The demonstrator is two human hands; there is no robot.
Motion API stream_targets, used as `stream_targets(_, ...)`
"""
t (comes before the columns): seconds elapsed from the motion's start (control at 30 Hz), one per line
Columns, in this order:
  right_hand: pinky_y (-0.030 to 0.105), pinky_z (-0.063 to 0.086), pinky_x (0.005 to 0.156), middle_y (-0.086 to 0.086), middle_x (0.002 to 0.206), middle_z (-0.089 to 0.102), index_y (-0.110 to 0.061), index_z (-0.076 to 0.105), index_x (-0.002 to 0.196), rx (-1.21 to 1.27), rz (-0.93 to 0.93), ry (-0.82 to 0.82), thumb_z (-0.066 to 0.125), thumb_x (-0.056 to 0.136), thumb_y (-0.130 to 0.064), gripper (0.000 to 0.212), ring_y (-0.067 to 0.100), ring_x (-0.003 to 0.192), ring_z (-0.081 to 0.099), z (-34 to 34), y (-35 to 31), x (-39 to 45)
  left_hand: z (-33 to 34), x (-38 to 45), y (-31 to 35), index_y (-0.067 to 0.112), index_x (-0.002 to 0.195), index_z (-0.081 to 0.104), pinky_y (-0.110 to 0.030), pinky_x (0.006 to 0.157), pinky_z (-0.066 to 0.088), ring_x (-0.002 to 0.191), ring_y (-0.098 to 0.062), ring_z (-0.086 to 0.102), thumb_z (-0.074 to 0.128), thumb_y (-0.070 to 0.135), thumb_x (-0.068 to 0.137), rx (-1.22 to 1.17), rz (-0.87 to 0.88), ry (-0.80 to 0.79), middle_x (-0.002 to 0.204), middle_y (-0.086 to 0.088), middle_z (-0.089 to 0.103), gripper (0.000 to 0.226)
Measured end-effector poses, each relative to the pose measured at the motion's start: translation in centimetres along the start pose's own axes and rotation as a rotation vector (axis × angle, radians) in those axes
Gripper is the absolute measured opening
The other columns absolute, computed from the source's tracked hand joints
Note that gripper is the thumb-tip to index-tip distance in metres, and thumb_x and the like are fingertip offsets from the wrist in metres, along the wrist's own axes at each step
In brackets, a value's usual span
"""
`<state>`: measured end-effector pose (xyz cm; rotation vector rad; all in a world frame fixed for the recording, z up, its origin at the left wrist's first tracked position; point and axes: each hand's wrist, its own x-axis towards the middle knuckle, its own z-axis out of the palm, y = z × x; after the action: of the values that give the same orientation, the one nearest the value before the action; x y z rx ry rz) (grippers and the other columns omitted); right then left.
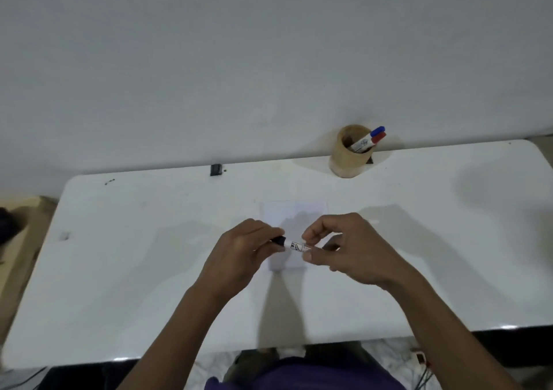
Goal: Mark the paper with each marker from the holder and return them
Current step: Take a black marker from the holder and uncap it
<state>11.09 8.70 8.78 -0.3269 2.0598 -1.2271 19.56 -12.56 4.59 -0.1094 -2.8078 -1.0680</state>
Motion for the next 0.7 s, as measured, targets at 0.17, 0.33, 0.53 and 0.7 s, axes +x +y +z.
stream_targets(0.17, 0.030, 0.059, 0.059, 0.013, 0.077, 0.078, -0.002, 0.072, 0.088, 0.407, -0.010, 0.232, 0.090, 0.069, -0.009, 0.027, 0.025, 0.066, 0.075, 2.1, -1.1, -1.3, -1.3, -4.3, -0.8, 0.022, 0.102, 0.077, -0.010, 0.066, 0.048, 0.071, -0.002, 0.070, 0.077, 0.016, 0.086, -0.227, -0.279, 0.121, 0.074, 0.016, 0.074, 0.018)
stream_targets(0.33, 0.026, 0.060, 0.064, 0.010, 0.082, 0.075, -0.006, 0.074, 0.092, 0.911, 0.058, 0.291, 0.080, 0.072, -0.016, 0.022, 0.020, 0.072, 0.073, 8.3, -1.1, -1.8, -1.9, -6.1, 0.0, 0.030, 0.095, 0.074, -0.008, 0.064, 0.049, 0.072, -0.003, 0.070, 0.070, 0.021, 0.090, -0.313, -0.328, 0.183, 0.079, 0.021, 0.072, 0.010)
stream_targets(0.53, 0.026, 0.060, 0.066, 0.009, 0.083, 0.077, -0.005, 0.071, 0.095, 0.815, 0.055, 0.361, 0.061, 0.099, -0.015, 0.015, 0.019, 0.073, 0.074, 12.0, -0.7, -1.5, -2.3, -7.5, -1.0, 0.022, 0.091, 0.077, -0.024, 0.064, 0.056, 0.069, -0.009, 0.070, 0.065, 0.027, 0.095, -0.392, -0.370, 0.074, 0.079, 0.008, 0.074, 0.013)
stream_targets(0.7, 0.026, 0.061, 0.064, 0.005, 0.070, 0.074, -0.005, 0.069, 0.088, 0.904, 0.037, 0.491, 0.058, 0.101, -0.010, 0.018, 0.015, 0.063, 0.070, 8.9, -0.2, 0.4, -3.5, -6.2, -3.6, 0.017, 0.085, 0.079, -0.021, 0.070, 0.058, 0.067, -0.010, 0.073, 0.067, 0.026, 0.094, -0.408, -0.548, 0.077, 0.072, 0.001, 0.077, 0.018)
